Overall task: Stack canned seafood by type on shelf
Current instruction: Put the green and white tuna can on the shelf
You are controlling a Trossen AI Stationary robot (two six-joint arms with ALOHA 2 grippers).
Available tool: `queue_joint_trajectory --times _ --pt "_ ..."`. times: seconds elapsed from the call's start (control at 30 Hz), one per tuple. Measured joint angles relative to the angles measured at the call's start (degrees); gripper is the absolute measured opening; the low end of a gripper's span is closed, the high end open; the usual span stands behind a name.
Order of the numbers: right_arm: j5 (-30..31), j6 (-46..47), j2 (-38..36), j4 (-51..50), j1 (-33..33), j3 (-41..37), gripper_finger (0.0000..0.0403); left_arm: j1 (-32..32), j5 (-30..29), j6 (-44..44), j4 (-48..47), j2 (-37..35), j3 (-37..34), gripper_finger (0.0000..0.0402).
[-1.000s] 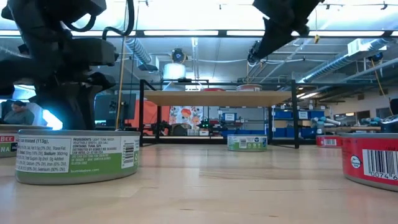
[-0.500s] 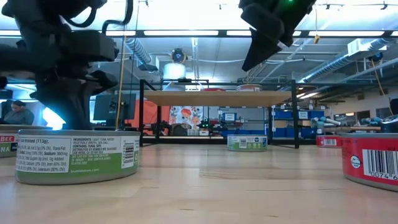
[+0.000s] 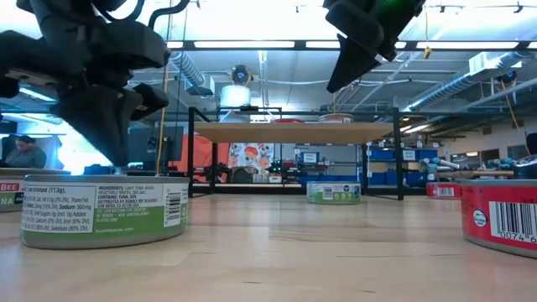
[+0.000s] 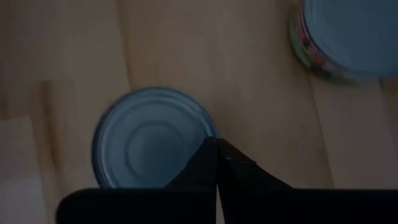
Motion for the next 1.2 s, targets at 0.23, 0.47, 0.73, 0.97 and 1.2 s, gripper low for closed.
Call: queue_joint_trajectory --times 0.23,0.47,0.73,0.97,1.2 --pt "0.0 -0.32 0.0 0.03 0.0 0.0 0.0016 -1.8 -0.44 3.88 -2.2 1.06 0.0 0.0048" --pt "0.02 -0.36 0.0 0.0 0.0 -0.02 0.0009 -2.31 -5.19 3.99 -2.41 4.56 0.16 0.007" --pt "0.04 -0.92 0.0 0.04 0.0 0.0 0.0014 -2.66 -6.92 4.09 -2.52 5.1 0.17 0.0032" --pt "0.04 -1.39 0.0 0.02 0.0 0.0 0.001 -2.58 -6.4 5.49 -3.6 5.14 1.23 0.0003" --pt "0.04 -1.41 0.0 -0.04 0.0 0.0 0.0013 -1.54 -3.34 6.96 -4.06 3.51 4.55 0.0001"
